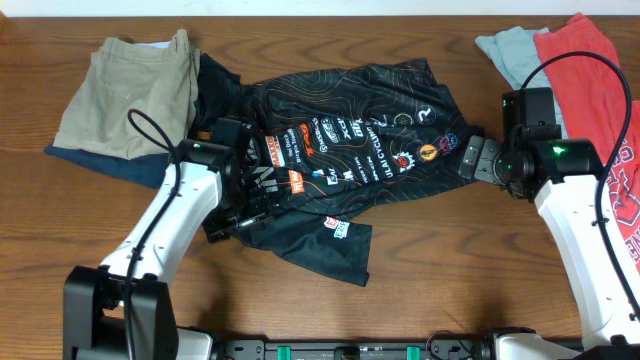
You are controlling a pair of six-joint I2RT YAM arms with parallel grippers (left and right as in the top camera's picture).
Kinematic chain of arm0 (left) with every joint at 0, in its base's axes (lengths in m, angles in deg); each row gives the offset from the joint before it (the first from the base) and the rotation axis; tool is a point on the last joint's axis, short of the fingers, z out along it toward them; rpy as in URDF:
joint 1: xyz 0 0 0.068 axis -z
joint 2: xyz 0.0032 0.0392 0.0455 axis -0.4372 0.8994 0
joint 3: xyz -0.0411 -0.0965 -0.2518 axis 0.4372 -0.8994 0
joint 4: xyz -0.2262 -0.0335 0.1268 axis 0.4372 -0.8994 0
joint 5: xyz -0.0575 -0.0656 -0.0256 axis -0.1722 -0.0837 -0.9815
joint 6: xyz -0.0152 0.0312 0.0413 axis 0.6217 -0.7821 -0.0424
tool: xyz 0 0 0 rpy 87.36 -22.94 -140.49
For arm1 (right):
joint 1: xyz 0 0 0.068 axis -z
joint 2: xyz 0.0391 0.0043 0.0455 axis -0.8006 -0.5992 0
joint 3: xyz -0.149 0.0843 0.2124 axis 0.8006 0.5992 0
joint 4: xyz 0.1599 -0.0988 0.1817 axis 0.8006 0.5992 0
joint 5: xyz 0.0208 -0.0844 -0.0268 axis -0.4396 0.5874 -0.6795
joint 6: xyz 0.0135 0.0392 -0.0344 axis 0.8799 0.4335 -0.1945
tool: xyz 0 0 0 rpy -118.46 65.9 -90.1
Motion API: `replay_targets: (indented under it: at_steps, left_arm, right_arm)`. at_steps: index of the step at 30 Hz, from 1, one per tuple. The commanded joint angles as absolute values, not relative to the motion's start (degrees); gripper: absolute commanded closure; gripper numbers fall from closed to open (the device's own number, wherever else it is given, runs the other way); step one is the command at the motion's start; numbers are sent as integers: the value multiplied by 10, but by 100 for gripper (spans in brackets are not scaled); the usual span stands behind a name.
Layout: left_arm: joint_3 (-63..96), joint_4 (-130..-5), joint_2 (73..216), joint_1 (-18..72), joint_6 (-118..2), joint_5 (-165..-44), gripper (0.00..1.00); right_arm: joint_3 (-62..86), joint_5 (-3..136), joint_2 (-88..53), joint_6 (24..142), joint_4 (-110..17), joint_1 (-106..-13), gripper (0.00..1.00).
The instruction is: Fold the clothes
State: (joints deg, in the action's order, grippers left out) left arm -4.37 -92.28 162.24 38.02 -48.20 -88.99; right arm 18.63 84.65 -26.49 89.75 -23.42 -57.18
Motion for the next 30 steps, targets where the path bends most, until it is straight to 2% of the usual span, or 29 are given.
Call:
replay_targets:
  at_steps: [1, 8, 14, 15, 17, 18, 30]
  left_arm:
    - [-74, -919, 1625, 379, -442, -918, 22]
    - [-153, -818, 1625, 379, -411, -921, 22]
    - [-178, -730, 1625, 379, -411, -989, 22]
    - [-178, -719, 1625, 379, -411, -992, 24]
    - [-177, -698, 1624, 379, -411, -993, 41]
    - [-175, -694, 1624, 379, -411, -993, 46]
    - [-112, -701, 1623, 380, -452, -986, 46]
  right_arm:
    - [190, 851, -266, 910, -236, -567, 1]
    - [190, 847, -266, 910, -238, -567, 1]
    - [190, 847, -266, 910, -246, -567, 1]
    - [190, 847, -266, 910, -247, -567, 1]
    - [190, 847, -266, 910, -247, -567, 1]
    - [190, 847, -266, 910, -247, -567, 1]
    - [190, 847, -266, 910, -249, -567, 1]
